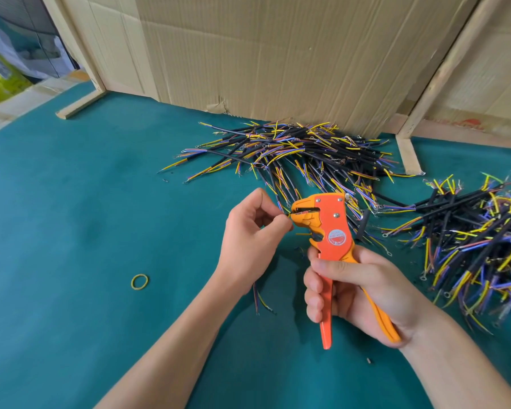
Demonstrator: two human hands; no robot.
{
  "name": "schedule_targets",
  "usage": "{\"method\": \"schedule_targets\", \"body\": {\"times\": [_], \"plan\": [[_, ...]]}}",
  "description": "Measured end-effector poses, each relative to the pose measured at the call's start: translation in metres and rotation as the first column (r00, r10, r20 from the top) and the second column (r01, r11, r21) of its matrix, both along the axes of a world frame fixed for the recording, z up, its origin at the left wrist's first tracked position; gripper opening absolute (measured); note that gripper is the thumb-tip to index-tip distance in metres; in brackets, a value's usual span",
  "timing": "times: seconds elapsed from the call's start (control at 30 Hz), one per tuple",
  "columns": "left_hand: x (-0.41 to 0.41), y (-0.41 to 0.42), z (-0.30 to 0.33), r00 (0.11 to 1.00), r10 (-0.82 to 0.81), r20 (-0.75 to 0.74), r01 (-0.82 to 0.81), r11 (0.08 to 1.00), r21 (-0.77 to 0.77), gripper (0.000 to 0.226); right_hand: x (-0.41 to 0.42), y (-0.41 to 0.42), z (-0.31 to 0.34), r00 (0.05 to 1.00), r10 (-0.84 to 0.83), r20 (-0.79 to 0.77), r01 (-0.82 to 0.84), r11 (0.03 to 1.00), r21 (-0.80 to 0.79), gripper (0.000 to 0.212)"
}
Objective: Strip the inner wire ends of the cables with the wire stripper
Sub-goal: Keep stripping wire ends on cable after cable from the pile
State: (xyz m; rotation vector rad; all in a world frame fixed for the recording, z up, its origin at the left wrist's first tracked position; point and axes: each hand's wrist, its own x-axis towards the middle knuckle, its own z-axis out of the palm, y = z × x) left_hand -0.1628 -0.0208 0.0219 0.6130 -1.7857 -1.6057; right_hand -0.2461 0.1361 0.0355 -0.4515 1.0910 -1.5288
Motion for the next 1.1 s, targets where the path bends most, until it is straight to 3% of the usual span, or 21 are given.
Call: {"method": "schedule_targets", "body": {"times": [0.53, 0.77, 0.93, 1.1], "plan": [[0.0, -0.002, -0.002, 1.0, -0.021, -0.017, 0.021, 0.999, -0.034, 0.016, 0.005, -0.001, 0.002, 1.0, -0.026, -0.014, 0.026, 1.0, 0.007, 0.018], [0.0, -0.003, -0.004, 0.998, -0.049, -0.041, 0.049, 0.999, -0.002, 0.009, 0.006, -0.003, 0.003, 0.99, -0.122, -0.074, 0.124, 0.992, 0.018, 0.033], [-0.002, -0.001, -0.004, 0.996, -0.071, -0.061, 0.074, 0.996, 0.055, 0.011, 0.002, 0.003, 0.003, 0.998, -0.039, 0.052, 0.043, 0.997, -0.069, 0.036], [-0.001, -0.005, -0.004, 0.999, -0.018, -0.052, 0.026, 0.986, 0.166, 0.018, -0.01, 0.008, 0.004, 0.987, -0.126, 0.104, 0.134, 0.988, -0.075, 0.054]]}}
